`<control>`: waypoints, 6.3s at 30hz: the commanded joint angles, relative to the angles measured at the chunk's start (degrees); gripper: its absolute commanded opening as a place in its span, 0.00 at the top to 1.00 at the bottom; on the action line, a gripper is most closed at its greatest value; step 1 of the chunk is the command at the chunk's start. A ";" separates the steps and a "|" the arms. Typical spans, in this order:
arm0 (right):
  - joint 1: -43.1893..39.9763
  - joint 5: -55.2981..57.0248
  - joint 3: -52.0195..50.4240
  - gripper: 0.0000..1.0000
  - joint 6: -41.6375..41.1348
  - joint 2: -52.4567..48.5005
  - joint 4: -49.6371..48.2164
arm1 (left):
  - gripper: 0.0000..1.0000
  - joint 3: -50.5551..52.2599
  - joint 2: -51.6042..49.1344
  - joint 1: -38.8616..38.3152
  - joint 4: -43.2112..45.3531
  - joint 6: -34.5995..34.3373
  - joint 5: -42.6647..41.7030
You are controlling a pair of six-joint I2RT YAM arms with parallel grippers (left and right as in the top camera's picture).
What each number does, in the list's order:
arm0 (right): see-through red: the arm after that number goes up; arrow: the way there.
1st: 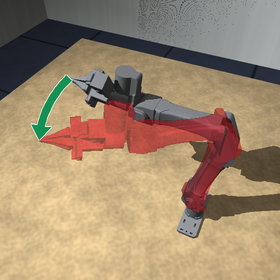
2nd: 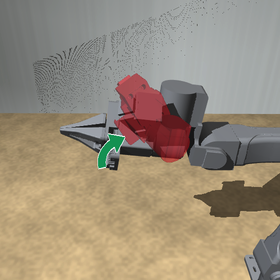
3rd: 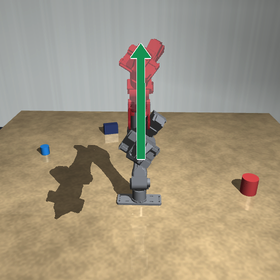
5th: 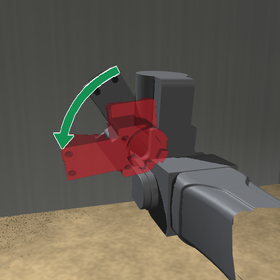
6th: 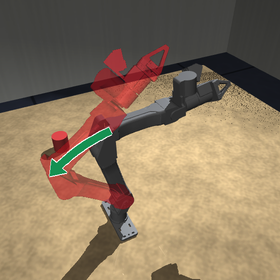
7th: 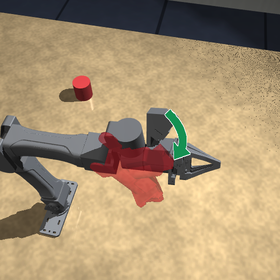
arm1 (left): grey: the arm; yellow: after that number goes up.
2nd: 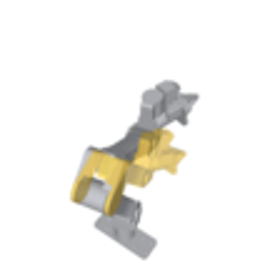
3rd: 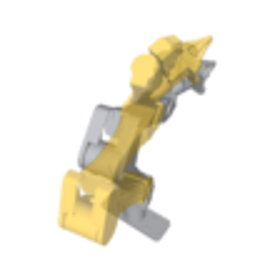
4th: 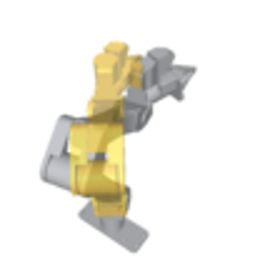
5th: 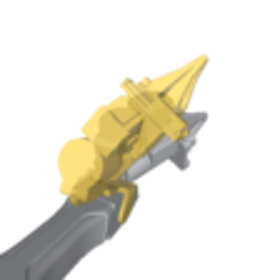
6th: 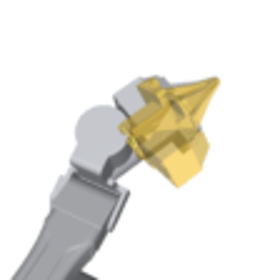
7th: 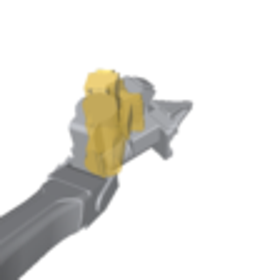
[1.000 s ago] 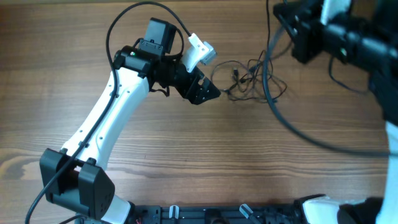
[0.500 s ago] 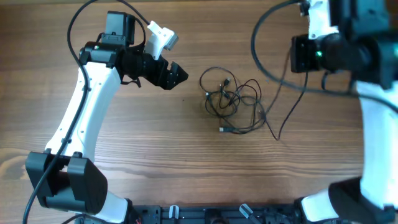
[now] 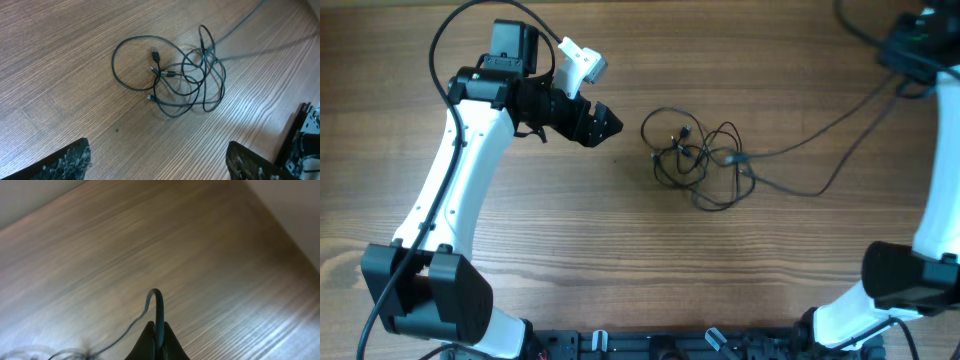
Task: Untangle cables
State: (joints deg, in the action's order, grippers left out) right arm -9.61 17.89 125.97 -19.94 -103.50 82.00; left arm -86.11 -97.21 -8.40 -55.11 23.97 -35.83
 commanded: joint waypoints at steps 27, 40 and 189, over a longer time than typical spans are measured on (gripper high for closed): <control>-40.30 5.07 4.79 0.96 -16.26 -8.57 -0.96 | 0.12 -0.02 -0.28 0.26 -0.04 1.09 -5.09; -47.36 1.92 -22.71 0.96 -15.67 -14.47 -16.83 | 0.12 -0.02 -0.28 0.26 0.02 -0.44 -9.44; 33.18 1.88 -37.90 0.96 -12.90 32.87 -15.19 | 0.00 -0.04 1.42 -2.23 0.04 -21.07 3.45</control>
State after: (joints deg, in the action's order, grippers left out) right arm 24.62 17.93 87.48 -34.17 -72.40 65.65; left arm -86.08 -97.17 -8.91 -54.94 2.66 -24.84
